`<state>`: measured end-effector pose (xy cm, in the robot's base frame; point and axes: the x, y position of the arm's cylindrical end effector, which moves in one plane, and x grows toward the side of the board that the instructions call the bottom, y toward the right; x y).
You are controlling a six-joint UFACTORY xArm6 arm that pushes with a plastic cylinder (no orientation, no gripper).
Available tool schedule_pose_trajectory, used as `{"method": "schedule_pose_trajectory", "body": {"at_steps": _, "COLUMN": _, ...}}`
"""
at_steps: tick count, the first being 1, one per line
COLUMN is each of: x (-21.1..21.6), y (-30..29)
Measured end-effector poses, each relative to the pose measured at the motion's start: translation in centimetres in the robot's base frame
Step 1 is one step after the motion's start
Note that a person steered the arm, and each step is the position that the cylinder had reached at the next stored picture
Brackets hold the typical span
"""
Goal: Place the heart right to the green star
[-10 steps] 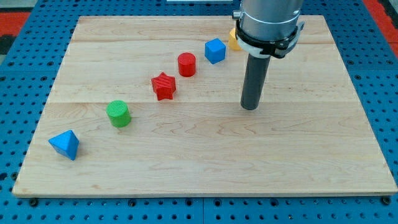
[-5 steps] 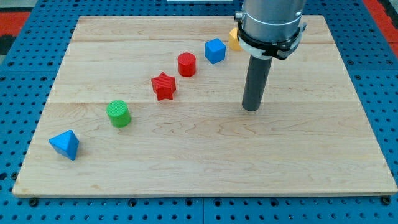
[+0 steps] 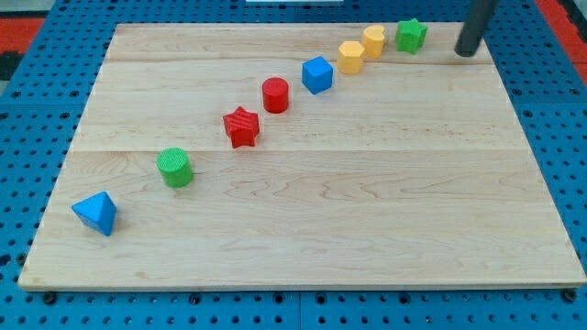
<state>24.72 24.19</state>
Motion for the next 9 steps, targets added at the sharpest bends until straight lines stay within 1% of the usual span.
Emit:
{"method": "schedule_pose_trajectory", "body": {"at_steps": 1, "x": -2.3, "y": 0.4}}
{"method": "schedule_pose_trajectory", "body": {"at_steps": 2, "x": -4.0, "y": -1.1}}
{"method": "schedule_pose_trajectory", "body": {"at_steps": 3, "x": -2.6, "y": -8.0}}
{"method": "schedule_pose_trajectory", "body": {"at_steps": 4, "x": -2.2, "y": -16.0}}
{"method": "schedule_pose_trajectory", "body": {"at_steps": 5, "x": -1.7, "y": -21.2}}
{"method": "schedule_pose_trajectory", "body": {"at_steps": 6, "x": -2.0, "y": -18.5}}
{"method": "schedule_pose_trajectory", "body": {"at_steps": 7, "x": 1.3, "y": -18.9}}
{"method": "schedule_pose_trajectory", "body": {"at_steps": 8, "x": 3.6, "y": -26.7}}
{"method": "schedule_pose_trajectory", "body": {"at_steps": 9, "x": 1.2, "y": -27.5}}
